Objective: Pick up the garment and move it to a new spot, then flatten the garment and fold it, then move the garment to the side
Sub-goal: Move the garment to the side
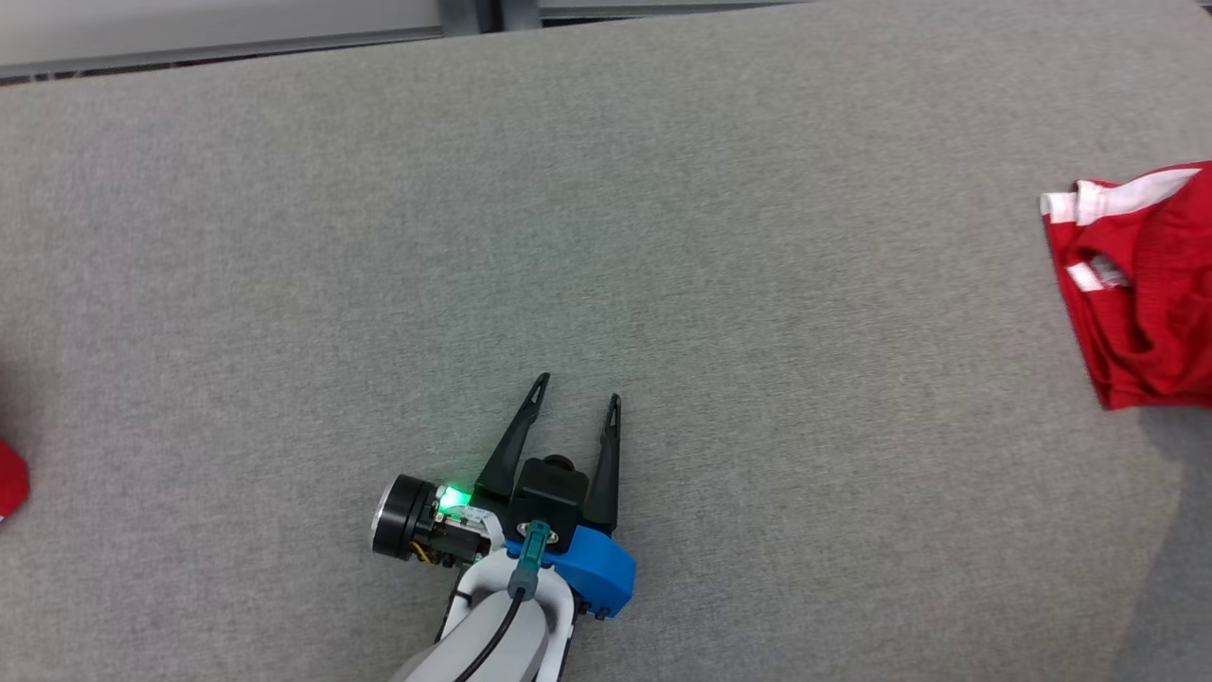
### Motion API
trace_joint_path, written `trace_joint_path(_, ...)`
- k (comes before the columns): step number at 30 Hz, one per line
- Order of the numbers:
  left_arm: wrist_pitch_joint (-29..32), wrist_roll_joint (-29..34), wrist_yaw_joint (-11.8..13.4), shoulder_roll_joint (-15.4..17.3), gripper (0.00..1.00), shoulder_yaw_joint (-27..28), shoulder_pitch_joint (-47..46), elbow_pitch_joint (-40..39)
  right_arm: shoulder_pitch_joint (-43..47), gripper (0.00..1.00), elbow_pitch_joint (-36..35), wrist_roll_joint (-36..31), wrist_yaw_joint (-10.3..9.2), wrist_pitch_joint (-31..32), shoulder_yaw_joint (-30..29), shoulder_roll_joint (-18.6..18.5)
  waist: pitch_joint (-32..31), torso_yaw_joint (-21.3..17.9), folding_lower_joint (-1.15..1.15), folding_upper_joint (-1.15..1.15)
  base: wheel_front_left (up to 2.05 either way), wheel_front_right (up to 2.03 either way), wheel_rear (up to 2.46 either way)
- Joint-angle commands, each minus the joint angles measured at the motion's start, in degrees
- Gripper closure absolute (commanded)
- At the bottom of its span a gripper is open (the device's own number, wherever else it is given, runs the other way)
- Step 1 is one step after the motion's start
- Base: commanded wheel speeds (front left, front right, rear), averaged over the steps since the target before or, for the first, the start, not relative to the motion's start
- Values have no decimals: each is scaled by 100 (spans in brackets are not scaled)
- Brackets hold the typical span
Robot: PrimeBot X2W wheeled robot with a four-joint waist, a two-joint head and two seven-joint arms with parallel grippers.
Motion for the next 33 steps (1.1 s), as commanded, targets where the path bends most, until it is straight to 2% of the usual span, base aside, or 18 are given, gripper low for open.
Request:
trace_joint_path(1,1,39,47,-1,0,-3,-92,-55,-162,100,148,-58,1,-19,-67,-109,356,369,-1,-1,0,0,0)
trace_joint_path(3,1,46,89,5,0,-18,-118,-87,-282,100,401,-142,0,-19,-176,-208,440,455,-1,-1,0,0,0)
trace_joint_path(4,2,49,96,18,0,-25,-120,-96,-323,96,547,-143,1,-18,-266,-258,477,488,-1,-1,0,0,0)
trace_joint_path(5,3,54,113,23,0,-28,-122,-102,-376,55,650,-162,1,-20,-340,-285,503,507,-1,-1,0,0,0)
trace_joint_path(6,5,57,130,38,0,-32,-126,-109,-440,0,729,-202,0,-19,-440,-357,529,519,-1,-1,0,0,0)
trace_joint_path(9,8,58,172,69,0,-13,-155,-124,-604,0,776,-442,0,-19,-780,-534,563,525,-1,-1,0,0,0)
trace_joint_path(13,6,57,260,65,0,95,-159,-214,-541,0,54,-826,1,-19,-1542,-475,450,501,-1,-1,0,0,0)
trace_joint_path(18,4,60,308,-2,0,341,55,-339,-15,0,-1376,-1221,1,-20,-2380,297,84,501,-1,-1,0,0,0)
trace_joint_path(23,1,98,266,4,0,741,355,-423,785,0,-2664,-1484,1,-19,-2607,1262,-371,582,-1,-1,0,0,0)
trace_joint_path(25,0,121,223,8,0,894,501,-441,1145,0,-3004,-1356,0,-17,-2607,1645,-563,648,-1,-1,0,0,0)
trace_joint_path(29,0,178,120,0,0,1136,745,-428,1771,0,-3380,-1297,0,-17,-2512,2023,-921,797,-1,-1,0,0,0)
trace_joint_path(33,0,244,-5,7,0,1448,999,-363,2331,0,-3428,-1423,1,-17,-2330,2340,-1256,929,-1,-1,0,0,0)
